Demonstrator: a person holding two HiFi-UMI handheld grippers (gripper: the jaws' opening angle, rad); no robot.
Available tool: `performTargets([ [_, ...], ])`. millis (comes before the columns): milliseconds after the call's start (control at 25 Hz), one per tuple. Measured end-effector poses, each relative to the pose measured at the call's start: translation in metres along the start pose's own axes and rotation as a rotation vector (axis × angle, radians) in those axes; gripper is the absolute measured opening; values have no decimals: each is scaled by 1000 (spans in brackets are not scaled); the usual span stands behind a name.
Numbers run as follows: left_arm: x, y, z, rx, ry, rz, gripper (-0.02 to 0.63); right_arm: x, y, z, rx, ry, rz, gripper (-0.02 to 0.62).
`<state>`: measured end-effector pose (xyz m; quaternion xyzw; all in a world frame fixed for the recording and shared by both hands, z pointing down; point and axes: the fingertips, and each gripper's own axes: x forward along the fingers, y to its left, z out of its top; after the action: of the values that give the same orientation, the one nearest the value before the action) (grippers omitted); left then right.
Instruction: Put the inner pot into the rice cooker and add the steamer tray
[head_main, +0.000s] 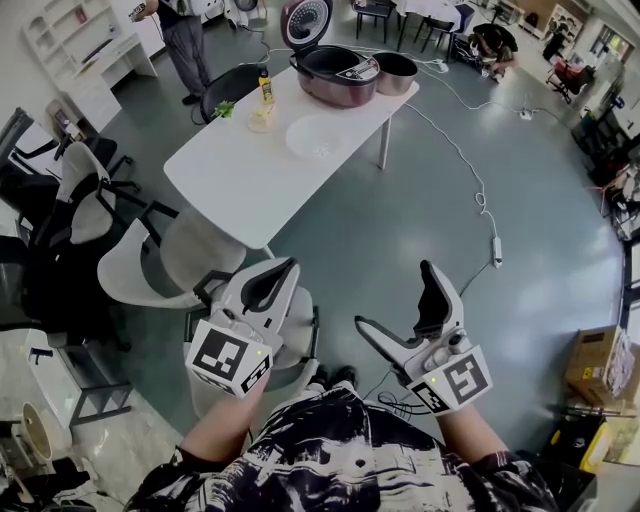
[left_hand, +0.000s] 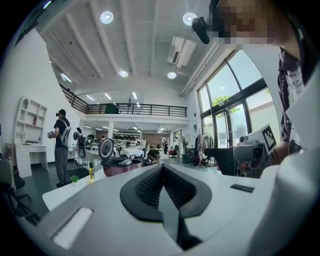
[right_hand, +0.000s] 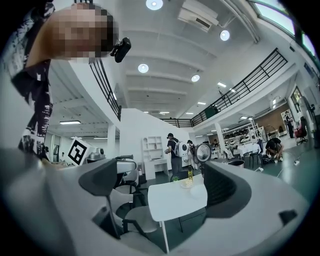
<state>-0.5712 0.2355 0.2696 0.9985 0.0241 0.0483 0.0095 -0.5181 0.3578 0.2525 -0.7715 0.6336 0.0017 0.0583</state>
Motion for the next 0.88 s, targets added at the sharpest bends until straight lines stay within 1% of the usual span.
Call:
performTargets([
  [200,9,-2,-2,-5,4,-2,5,-2,-5,-2,-3,7,-1,495],
  [360,23,-7,-5,-9,7,2,5,-9,-20,-3,-5,14,-16,494],
  [680,72,-27,-12,-20,-5,9,5,-31,-72,-6,-30,25,-35,494],
  [880,109,-36,-16,-17,13,-21,5,-36,-108,-11,-22,38,-64,494],
])
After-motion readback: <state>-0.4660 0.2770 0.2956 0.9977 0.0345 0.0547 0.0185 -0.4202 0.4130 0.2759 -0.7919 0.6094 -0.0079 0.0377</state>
